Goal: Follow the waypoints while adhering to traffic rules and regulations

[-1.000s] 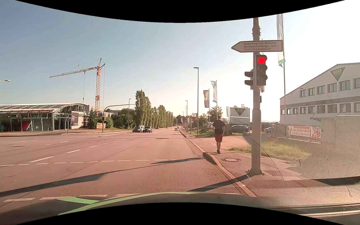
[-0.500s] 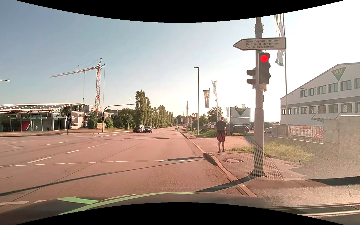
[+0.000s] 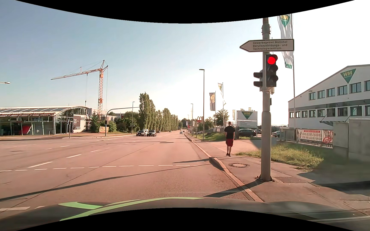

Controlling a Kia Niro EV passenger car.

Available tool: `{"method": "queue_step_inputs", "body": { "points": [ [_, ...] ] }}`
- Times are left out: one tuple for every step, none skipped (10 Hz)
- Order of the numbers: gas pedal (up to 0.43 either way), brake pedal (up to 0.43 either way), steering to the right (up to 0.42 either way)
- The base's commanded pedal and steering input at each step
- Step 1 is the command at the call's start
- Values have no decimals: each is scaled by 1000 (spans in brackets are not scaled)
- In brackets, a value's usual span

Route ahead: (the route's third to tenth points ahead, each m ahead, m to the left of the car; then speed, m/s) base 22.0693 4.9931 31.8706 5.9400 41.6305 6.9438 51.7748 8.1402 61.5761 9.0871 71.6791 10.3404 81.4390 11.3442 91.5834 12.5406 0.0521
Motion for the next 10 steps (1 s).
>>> {"method": "queue_step_inputs", "body": {
  "points": [
    [0, 250, -21],
    [0, 250, -21],
    [0, 256, -21],
    [0, 256, -21],
    [0, 262, -21],
    [0, 262, -21],
    [0, 274, -21],
    [0, 274, -21],
    [0, 274, -21],
    [0, 274, -21]
  ]
}}
